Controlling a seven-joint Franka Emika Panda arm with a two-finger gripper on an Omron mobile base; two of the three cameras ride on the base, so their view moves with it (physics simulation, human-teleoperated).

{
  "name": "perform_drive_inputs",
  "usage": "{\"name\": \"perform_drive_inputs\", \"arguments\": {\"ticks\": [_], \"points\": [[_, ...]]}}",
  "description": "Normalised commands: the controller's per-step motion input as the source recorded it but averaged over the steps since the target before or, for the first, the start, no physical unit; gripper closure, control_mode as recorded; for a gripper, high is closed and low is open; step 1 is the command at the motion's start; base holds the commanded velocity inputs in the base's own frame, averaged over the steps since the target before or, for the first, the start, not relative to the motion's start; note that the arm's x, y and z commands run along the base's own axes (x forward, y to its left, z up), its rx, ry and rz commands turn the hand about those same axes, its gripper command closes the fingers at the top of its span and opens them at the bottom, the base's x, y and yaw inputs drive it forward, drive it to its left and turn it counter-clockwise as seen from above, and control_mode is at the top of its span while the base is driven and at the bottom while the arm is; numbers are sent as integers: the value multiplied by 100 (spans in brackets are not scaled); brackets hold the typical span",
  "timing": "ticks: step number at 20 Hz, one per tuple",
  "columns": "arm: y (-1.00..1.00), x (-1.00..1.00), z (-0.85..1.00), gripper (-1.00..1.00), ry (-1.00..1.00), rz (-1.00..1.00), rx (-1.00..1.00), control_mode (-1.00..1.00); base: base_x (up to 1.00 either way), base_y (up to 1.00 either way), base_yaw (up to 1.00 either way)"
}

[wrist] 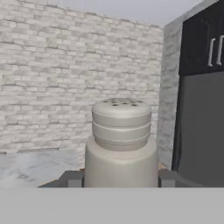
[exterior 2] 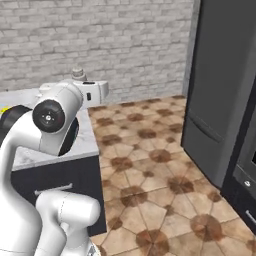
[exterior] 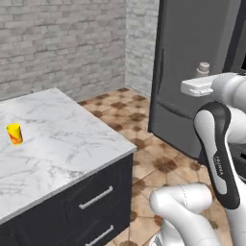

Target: Move the shaker and mustard from the cabinet to the dining counter.

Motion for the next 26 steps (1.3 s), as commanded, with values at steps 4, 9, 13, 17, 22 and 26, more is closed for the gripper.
{"name": "perform_drive_inputs", "arguments": {"ticks": [4,9,13,17,22,26], "points": [[0,0,0,100,0,0,0,100,2,15,73],[0,0,0,100,0,0,0,100,18,1,43],[0,0,0,100,0,0,0,100,5,0,15],[0,0,0,100,0,0,0,100,38,0,2],[0,0,0,100,0,0,0,100,56,0,0],[0,0,0,100,0,0,0,100,58,0,0]]}}
